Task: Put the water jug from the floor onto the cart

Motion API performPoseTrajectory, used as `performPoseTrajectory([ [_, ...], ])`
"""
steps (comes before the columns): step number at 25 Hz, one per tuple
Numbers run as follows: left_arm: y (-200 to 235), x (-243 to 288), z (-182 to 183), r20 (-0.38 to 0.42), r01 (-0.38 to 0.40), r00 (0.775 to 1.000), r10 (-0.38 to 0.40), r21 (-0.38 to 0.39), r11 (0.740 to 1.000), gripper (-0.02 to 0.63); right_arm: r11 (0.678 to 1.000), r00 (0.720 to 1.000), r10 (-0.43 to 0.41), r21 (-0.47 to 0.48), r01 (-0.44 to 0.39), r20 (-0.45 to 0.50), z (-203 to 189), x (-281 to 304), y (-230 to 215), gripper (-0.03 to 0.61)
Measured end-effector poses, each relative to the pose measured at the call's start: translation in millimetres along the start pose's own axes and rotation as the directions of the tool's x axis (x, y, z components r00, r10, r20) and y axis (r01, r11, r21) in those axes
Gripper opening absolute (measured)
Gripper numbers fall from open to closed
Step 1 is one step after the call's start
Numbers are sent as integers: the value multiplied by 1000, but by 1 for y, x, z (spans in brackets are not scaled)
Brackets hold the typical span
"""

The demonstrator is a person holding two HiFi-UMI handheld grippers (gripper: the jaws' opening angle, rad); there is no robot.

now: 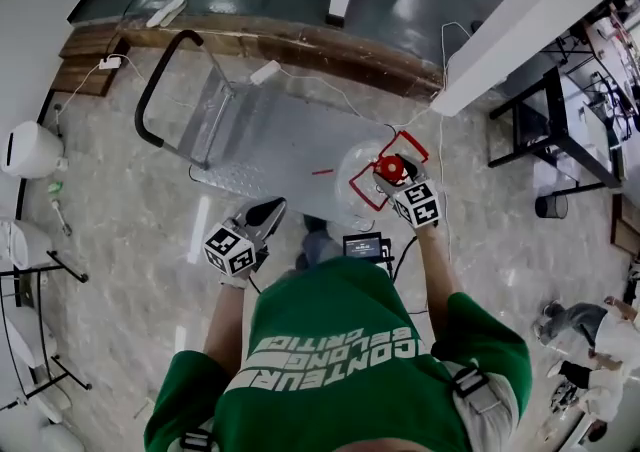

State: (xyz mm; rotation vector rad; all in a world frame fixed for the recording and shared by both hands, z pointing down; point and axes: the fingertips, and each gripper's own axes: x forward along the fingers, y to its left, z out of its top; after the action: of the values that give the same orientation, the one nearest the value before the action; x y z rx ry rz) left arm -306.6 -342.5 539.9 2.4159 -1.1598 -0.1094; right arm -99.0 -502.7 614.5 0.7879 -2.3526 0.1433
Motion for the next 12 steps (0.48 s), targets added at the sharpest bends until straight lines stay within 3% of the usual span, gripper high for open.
performPoseTrajectory([
  [12,33,2,1,-13,-124,992,123,-65,990,8,985,980,138,-82,-151,-143,-19,82,3,301],
])
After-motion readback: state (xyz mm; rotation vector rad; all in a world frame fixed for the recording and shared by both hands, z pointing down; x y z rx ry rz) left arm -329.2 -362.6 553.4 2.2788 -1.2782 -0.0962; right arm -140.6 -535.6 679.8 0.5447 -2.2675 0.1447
